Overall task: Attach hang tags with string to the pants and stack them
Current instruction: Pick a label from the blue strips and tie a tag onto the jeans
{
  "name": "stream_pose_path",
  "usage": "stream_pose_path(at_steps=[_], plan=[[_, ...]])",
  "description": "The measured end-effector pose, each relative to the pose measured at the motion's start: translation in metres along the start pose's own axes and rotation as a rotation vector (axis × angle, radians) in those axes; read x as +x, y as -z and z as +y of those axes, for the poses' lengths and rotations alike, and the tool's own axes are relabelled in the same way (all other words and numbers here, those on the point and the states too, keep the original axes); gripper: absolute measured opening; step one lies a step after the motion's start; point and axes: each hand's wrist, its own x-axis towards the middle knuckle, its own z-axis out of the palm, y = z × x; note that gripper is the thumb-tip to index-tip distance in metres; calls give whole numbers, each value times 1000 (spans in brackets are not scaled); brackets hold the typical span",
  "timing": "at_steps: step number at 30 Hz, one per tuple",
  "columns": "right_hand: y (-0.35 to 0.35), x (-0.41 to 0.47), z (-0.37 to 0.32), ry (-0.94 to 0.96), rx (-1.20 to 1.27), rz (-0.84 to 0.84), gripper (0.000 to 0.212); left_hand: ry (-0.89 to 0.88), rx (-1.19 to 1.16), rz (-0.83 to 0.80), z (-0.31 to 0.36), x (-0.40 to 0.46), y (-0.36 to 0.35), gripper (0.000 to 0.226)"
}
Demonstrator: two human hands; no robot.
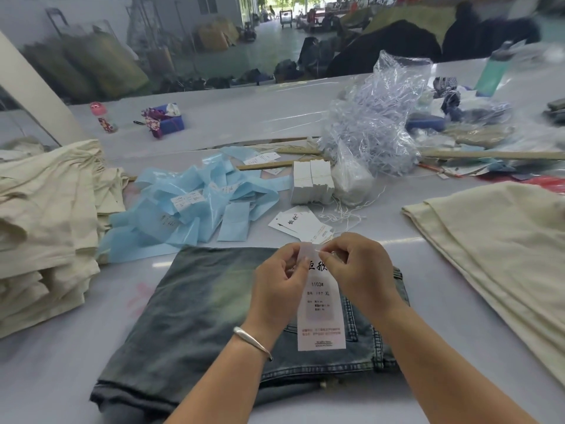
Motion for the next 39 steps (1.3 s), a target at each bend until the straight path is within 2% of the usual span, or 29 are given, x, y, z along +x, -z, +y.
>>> stream_pose_path(at_steps=[6,11,13,16,19,24,26,30,36,39], plan=[[2,-3,-4,7,-34,-9,7,-43,36,-8,5,-6,-1,16],[2,-7,-6,32,67,19,6,59,-191,44,14,-5,-1,24],[2,-9,-6,38,109,15,5,66,-201,47,17,-1,0,20],[3,-11,-7,31,147,15,4,29,-153,44,21,2,-2,12],[7,-13,-4,11,168,8,6,14,-131,62,21,5,-5,13],[27,-12,10,-117,231,123,38,-104,93,75,25,13,-15,20],[38,-11,14,-140,312,101,41,-190,197,51,32,17,-23,22],[57,-8,15,-167,577,-38,36,-264,208,-85,44,22,-43,22],[72,-15,39,-257,623,-76,19,-280,222,-147,52,23,-67,19],[78,-20,52,-333,696,-102,4,-272,185,-159,53,21,-74,19]])
